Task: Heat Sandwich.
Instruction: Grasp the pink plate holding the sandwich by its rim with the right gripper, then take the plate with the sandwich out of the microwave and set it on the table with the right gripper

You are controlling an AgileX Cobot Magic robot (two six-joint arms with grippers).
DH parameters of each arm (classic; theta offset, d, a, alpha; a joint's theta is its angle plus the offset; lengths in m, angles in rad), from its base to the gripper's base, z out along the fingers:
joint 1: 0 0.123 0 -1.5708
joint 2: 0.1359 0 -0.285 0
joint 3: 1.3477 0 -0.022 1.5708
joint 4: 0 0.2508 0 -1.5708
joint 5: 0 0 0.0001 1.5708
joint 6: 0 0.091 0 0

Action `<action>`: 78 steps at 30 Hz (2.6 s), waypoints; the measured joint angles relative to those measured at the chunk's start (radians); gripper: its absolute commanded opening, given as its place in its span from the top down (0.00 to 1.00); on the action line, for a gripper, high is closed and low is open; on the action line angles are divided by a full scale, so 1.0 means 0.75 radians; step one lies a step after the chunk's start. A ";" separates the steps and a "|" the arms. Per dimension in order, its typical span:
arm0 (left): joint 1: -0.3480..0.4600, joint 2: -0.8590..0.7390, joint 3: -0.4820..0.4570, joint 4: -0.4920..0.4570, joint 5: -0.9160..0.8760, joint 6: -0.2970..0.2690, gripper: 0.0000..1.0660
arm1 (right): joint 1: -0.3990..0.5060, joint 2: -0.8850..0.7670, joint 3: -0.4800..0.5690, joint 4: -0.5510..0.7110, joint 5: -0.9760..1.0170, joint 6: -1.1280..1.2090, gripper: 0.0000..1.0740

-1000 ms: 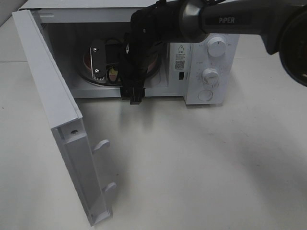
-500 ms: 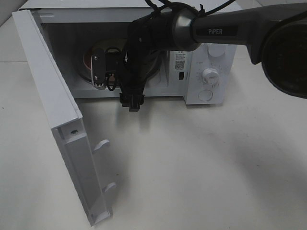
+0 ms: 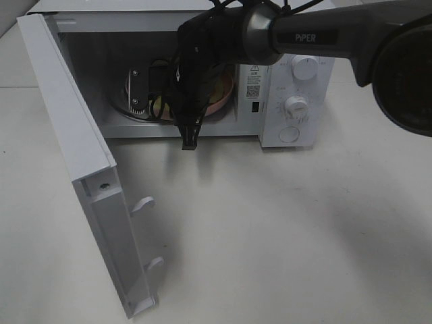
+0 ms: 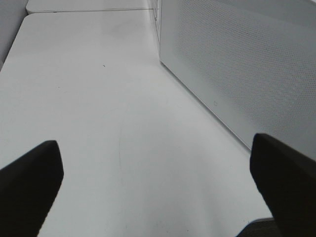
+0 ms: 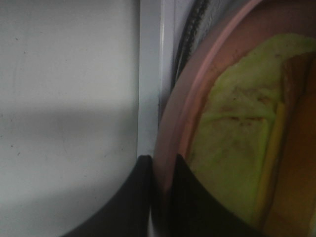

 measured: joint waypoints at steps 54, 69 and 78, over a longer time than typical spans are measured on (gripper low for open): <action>0.000 0.000 0.000 0.000 0.000 0.000 0.08 | 0.007 -0.568 0.784 0.188 -0.227 -0.801 1.00; 0.000 0.000 0.000 0.000 0.000 0.000 0.08 | 0.007 -0.869 1.169 0.277 -0.325 -0.908 1.00; 0.000 0.000 0.000 0.000 0.000 0.000 0.08 | 0.007 -1.064 1.371 0.277 -0.325 -0.903 1.00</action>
